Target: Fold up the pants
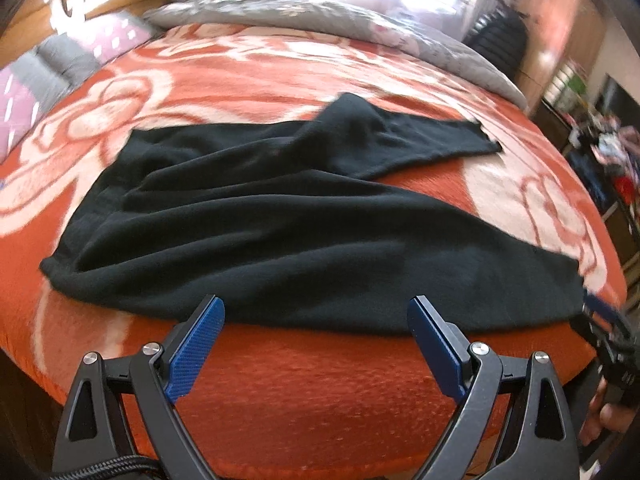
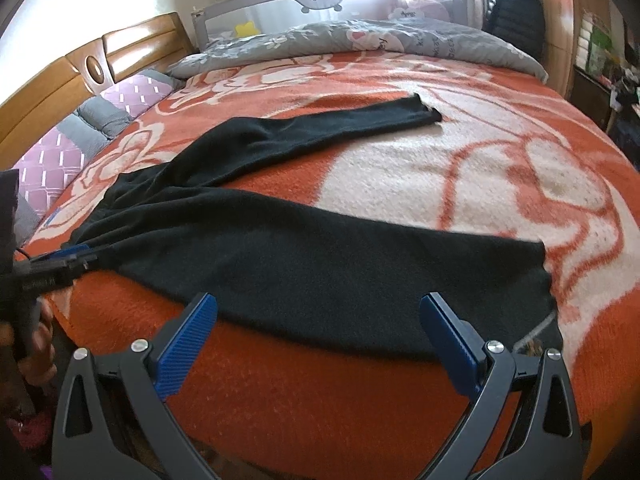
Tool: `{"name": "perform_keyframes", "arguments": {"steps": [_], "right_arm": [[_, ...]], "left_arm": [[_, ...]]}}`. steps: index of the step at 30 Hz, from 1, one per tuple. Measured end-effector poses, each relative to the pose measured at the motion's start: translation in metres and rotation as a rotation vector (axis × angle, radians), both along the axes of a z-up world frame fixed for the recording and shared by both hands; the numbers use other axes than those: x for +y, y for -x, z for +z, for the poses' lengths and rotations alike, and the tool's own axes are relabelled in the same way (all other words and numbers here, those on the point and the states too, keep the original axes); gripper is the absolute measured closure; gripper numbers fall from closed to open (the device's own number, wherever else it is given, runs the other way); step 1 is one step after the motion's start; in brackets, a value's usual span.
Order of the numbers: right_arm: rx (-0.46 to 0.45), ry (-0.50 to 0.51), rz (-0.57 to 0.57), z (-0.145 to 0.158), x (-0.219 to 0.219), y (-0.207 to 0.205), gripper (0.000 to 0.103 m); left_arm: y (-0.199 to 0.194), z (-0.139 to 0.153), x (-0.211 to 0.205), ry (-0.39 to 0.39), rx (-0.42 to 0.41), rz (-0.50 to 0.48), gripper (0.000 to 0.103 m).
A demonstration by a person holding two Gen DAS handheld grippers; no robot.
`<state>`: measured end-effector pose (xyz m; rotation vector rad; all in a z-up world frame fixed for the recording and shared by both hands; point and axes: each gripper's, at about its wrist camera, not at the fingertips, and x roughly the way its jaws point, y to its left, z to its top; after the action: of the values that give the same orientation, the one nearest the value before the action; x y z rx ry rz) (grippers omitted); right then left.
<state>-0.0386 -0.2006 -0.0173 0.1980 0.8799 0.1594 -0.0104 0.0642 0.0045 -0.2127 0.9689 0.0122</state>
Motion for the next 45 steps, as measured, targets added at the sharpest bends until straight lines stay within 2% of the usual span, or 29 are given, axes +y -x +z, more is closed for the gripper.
{"name": "perform_keyframes", "arguments": {"steps": [6, 11, 17, 22, 24, 26, 29, 30, 31, 32, 33, 34, 37, 41, 45], "right_arm": [[0.06, -0.018, -0.075, -0.007, -0.024, 0.021, 0.002], [0.119, -0.075, -0.136, -0.022, -0.044, 0.026, 0.002], [0.179, -0.251, -0.241, -0.045, -0.073, 0.02, 0.004], [0.215, -0.479, -0.387, -0.064, -0.102, 0.021, 0.011], [0.205, -0.531, -0.428, -0.068, -0.109, 0.022, 0.014], [0.203, -0.541, -0.455, -0.071, -0.112, 0.022, 0.019], [0.2, -0.516, -0.465, -0.068, -0.114, 0.02, 0.031], [0.199, -0.498, -0.474, -0.067, -0.114, 0.02, 0.04], [0.197, -0.477, -0.484, -0.066, -0.115, 0.021, 0.056], [0.19, -0.466, -0.487, -0.065, -0.117, 0.022, 0.067], [0.184, -0.473, -0.483, -0.064, -0.119, 0.023, 0.086], [0.179, -0.489, -0.484, -0.064, -0.123, 0.024, 0.093], [0.153, -0.489, -0.485, -0.065, -0.133, 0.03, 0.096], [0.107, -0.457, -0.448, -0.046, -0.137, 0.031, 0.097], [0.029, -0.427, -0.442, -0.018, -0.149, 0.033, 0.097]], "left_arm": [[0.006, -0.006, 0.055, 0.105, 0.047, 0.123, 0.01], [0.008, -0.017, 0.09, 0.182, 0.079, 0.208, 0.01], [0.0, -0.027, 0.122, 0.278, 0.093, 0.295, 0.01], [-0.007, -0.045, 0.144, 0.393, 0.138, 0.372, 0.01], [-0.007, -0.053, 0.15, 0.436, 0.148, 0.4, 0.011], [-0.009, -0.056, 0.154, 0.446, 0.142, 0.417, 0.014], [-0.017, -0.057, 0.158, 0.458, 0.119, 0.429, 0.03], [-0.02, -0.058, 0.16, 0.465, 0.121, 0.433, 0.041], [-0.022, -0.06, 0.16, 0.468, 0.124, 0.438, 0.057], [-0.024, -0.062, 0.162, 0.475, 0.128, 0.443, 0.065], [-0.025, -0.063, 0.163, 0.486, 0.133, 0.442, 0.074], [-0.026, -0.065, 0.164, 0.497, 0.135, 0.44, 0.08], [-0.023, -0.063, 0.164, 0.492, 0.118, 0.428, 0.089], [-0.015, -0.047, 0.159, 0.455, 0.086, 0.391, 0.093], [-0.013, -0.024, 0.144, 0.357, 0.084, 0.313, 0.096]]}}
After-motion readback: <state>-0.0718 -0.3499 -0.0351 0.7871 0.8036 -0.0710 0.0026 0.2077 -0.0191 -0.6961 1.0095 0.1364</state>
